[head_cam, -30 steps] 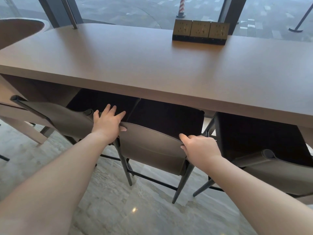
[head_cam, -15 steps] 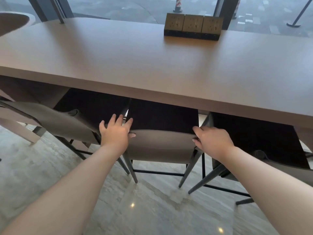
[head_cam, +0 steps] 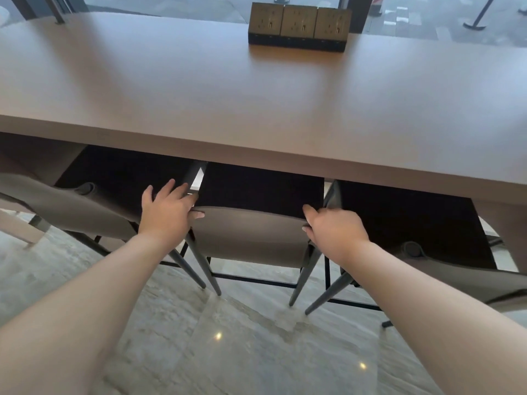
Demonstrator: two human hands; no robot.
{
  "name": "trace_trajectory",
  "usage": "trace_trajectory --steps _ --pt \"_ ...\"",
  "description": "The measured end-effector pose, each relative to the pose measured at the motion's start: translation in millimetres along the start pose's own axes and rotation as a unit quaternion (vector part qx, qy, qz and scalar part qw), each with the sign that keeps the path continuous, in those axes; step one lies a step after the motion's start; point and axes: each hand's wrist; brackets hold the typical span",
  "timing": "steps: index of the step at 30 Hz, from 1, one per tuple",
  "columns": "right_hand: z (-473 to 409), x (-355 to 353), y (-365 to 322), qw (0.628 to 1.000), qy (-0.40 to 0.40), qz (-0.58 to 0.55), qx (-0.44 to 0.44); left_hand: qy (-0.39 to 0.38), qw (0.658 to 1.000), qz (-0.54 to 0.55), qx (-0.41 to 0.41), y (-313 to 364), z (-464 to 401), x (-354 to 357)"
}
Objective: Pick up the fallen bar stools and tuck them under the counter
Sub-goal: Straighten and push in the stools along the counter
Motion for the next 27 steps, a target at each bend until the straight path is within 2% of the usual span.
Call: trace_trajectory --steps 5,11,15,20,24,27 --pt "0 -3 1 0.999 -0.018 -0.031 0.022 -0.001 1.000 0.009 0.008 -2 -12 1" --pt "0 0 10 0.988 -0.016 -0.150 0.012 -0.020 0.999 -0.014 0.025 16 -19 -5" --pt "6 0 25 0.981 -0.042 -0.187 -0.011 -0.030 0.989 0.009 0.142 84 -33 -9" --pt "30 4 59 0.978 -0.046 -0.202 0.015 -0.019 0.966 0.056 0.252 187 -48 -9" --pt "56 11 97 0.977 -0.035 -0.201 0.055 0.000 0.968 0.088 0.235 232 -51 -6" --pt "80 17 128 0.977 -0.086 -0.177 0.086 -0.015 0.971 0.113 0.211 248 -56 -6"
Point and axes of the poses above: each hand's wrist, its own z-axis away from the middle knuckle, its own x-axis out of the palm, y = z × x, and after that the axes turned 10 degrees about x, right-handed
